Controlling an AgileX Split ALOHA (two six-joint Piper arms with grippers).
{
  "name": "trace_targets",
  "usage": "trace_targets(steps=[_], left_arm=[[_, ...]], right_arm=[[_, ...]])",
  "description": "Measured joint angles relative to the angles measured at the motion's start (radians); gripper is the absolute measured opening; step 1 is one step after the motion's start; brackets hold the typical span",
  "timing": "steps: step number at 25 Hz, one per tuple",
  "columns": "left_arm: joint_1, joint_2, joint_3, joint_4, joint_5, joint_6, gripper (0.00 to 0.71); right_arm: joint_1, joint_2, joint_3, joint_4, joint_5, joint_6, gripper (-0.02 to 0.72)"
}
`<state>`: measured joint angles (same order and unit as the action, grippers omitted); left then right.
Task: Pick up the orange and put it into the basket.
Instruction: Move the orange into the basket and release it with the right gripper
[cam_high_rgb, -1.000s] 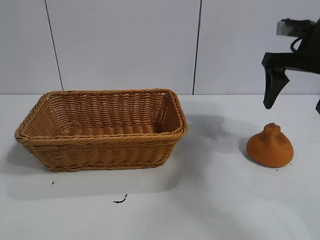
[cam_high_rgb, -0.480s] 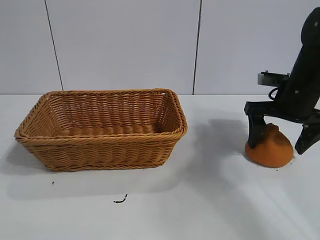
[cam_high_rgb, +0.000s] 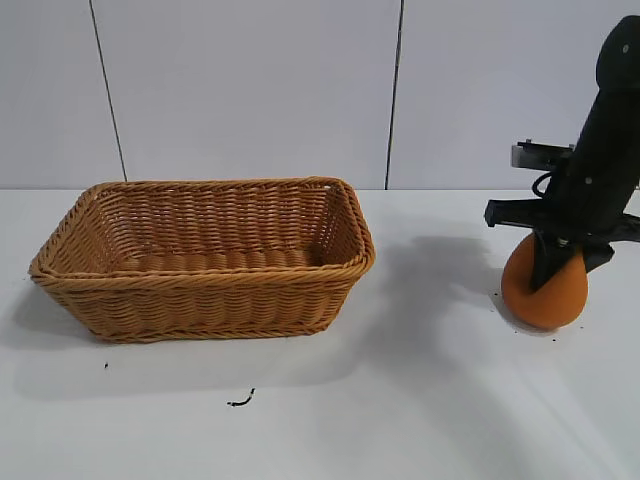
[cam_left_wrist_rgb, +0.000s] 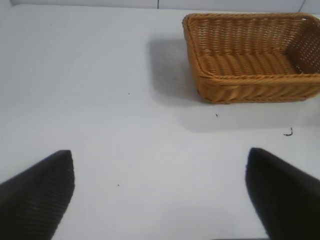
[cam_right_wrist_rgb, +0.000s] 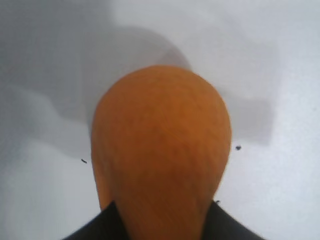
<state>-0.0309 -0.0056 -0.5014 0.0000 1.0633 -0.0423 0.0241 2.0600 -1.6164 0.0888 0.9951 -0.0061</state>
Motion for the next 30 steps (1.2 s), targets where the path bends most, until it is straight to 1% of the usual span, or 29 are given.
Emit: trace_targets(steps=[3,6,10,14,20,22,27,30], left_arm=[[0.000,0.000,0.000,0.000,0.000,0.000,0.666],[0.000,0.000,0.000,0.000,0.000,0.000,0.666],[0.000,0.000,0.000,0.000,0.000,0.000,0.666],[0.000,0.000,0.000,0.000,0.000,0.000,0.666],[0.000,0.000,0.000,0.000,0.000,0.000,0.666],[0.000,0.000,0.000,0.000,0.001,0.000,0.666],[0.000,0.000,0.000,0.000,0.001,0.000,0.666],[0.000,0.000,0.000,0.000,0.001,0.000,0.666]], right_arm=[[0.000,-0.003,-0.110,0.007,0.082,0.000,0.074],[0.000,-0.003,-0.213,0.022,0.140,0.006,0.074],[0.022,-0.003,-0.320,0.019,0.180,0.006,0.074],[0.094,-0.003,-0.393,0.003,0.197,0.006,0.074],[0.231,-0.003,-0.413,-0.010,0.191,0.030,0.074],[0.285,-0.003,-0.413,-0.010,0.171,0.034,0.074],[0.438,0.002,-0.413,-0.010,0.060,0.047,0.074],[0.516,0.026,-0.416,-0.008,0.009,0.049,0.074]])
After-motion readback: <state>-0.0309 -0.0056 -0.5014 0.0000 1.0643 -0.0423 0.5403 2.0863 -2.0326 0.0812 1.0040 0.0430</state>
